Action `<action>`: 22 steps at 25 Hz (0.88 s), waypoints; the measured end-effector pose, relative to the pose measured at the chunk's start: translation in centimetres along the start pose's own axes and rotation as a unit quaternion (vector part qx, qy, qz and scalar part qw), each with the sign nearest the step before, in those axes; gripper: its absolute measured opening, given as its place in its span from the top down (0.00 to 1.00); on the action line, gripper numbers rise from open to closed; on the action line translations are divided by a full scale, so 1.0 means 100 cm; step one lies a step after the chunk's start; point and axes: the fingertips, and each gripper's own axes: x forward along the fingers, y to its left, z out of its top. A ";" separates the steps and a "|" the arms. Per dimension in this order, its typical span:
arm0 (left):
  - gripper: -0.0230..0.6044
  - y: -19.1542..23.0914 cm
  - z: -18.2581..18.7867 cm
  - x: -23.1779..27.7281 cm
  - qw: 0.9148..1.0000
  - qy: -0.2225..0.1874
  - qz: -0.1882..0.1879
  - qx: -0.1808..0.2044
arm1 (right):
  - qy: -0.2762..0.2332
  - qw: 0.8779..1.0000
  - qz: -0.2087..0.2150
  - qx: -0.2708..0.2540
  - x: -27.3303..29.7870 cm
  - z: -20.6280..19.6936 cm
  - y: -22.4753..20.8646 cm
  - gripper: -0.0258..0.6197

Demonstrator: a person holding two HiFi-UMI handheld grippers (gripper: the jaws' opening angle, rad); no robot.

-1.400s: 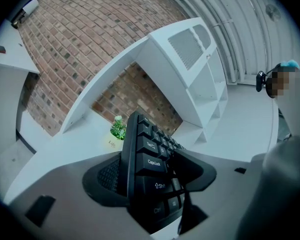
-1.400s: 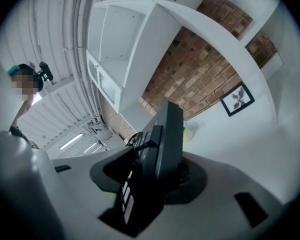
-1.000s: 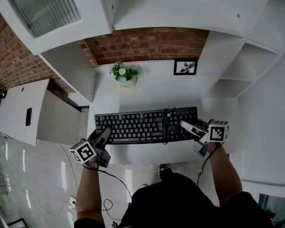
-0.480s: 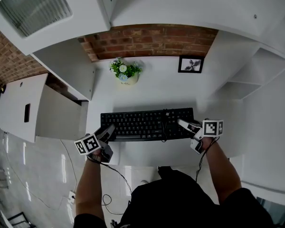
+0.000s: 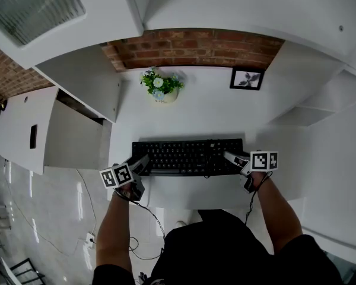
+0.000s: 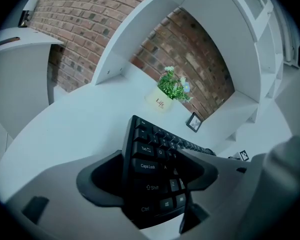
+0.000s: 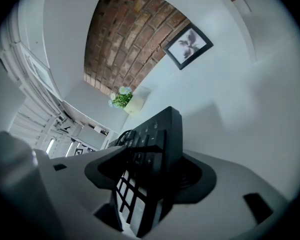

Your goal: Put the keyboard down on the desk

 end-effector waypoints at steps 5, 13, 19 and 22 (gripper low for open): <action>0.43 0.004 -0.004 0.003 1.000 0.002 0.021 0.009 | 0.013 0.999 -0.040 -0.009 0.004 -0.002 -0.011 0.51; 0.41 0.006 -0.005 0.003 0.995 0.005 0.070 0.065 | 0.020 0.996 -0.084 -0.029 0.002 -0.005 -0.016 0.48; 0.41 0.006 -0.005 0.002 0.987 0.014 0.103 0.119 | 0.027 0.992 -0.116 -0.047 0.002 -0.009 -0.020 0.47; 0.41 0.005 -0.003 -0.001 0.986 0.008 0.110 0.127 | 0.028 0.989 -0.132 -0.054 0.001 -0.009 -0.021 0.46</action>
